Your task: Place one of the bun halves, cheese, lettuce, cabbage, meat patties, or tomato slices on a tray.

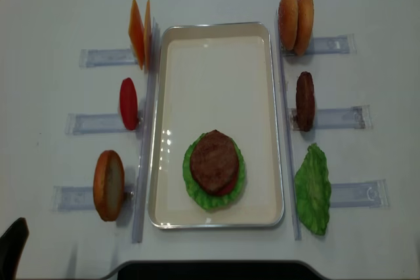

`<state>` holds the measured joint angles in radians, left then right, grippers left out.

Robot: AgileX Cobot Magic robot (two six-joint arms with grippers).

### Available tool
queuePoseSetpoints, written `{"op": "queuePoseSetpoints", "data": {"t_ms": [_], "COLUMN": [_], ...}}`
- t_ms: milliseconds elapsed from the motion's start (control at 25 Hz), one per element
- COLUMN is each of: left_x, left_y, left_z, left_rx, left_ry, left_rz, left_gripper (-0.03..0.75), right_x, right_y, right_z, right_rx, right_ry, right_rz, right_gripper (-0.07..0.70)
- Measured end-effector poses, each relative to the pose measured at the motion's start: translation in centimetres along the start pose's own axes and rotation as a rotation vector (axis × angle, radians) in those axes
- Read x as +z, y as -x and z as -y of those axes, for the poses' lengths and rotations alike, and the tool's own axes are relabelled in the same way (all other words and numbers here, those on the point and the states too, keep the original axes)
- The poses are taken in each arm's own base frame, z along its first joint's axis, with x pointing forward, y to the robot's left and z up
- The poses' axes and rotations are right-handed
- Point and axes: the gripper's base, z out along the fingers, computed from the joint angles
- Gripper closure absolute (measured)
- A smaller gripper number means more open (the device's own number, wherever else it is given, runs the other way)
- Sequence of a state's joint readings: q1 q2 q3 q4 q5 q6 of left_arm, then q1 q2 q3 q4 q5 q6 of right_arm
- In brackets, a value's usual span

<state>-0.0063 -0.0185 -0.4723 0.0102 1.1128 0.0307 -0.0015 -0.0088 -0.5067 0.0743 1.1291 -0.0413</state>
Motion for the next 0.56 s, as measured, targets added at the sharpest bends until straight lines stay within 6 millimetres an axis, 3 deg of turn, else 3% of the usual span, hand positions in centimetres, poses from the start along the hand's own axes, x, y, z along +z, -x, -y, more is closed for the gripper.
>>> {"op": "queuePoseSetpoints", "data": {"t_ms": [560], "left_x": [0.0], "left_y": [0.0], "left_z": [0.0], "left_rx": [0.0], "left_ry": [0.0], "left_rz": [0.0], "left_gripper": [0.024], "right_x": [0.0], "right_y": [0.0], "right_z": [0.0], "right_rx": [-0.001], "right_ry": [0.001], "right_rz": [0.0], "right_gripper": [0.166]}}
